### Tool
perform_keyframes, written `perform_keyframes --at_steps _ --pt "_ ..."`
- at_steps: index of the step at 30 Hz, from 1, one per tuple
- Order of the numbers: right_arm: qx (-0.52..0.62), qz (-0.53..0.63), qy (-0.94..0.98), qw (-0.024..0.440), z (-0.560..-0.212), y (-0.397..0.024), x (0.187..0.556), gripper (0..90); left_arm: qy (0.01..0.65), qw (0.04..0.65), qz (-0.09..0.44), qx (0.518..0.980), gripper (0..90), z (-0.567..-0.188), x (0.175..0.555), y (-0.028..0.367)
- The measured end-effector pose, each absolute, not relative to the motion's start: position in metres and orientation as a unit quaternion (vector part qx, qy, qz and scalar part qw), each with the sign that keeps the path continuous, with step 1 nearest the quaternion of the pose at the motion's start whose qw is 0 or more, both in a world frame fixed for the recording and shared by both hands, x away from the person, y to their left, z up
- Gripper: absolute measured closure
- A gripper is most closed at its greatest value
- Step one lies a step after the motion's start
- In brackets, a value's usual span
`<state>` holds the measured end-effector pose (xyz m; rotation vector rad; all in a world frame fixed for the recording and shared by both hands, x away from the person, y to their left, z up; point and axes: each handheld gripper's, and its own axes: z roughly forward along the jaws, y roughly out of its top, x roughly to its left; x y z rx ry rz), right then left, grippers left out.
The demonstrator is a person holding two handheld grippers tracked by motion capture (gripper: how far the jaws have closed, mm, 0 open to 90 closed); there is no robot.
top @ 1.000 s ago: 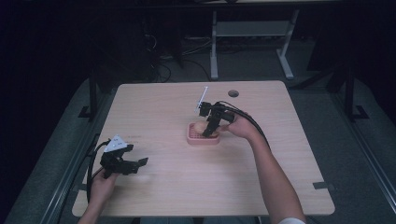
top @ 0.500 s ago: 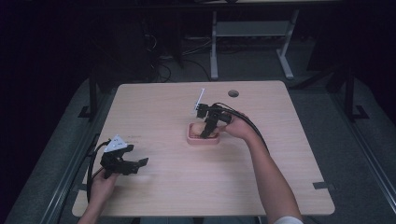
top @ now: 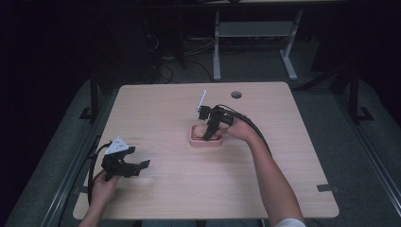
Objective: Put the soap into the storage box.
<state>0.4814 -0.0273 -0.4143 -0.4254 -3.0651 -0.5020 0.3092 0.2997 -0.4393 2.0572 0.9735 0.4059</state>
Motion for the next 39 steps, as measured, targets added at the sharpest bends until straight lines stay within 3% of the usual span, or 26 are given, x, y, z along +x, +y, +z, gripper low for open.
perform_keyframes --at_steps 39 --pt "-0.144 -0.167 -0.975 0.013 -0.4172 -0.0308 0.4856 33.6 0.387 0.401 0.160 0.815 14.3 -0.4400 0.3102 0.2996"
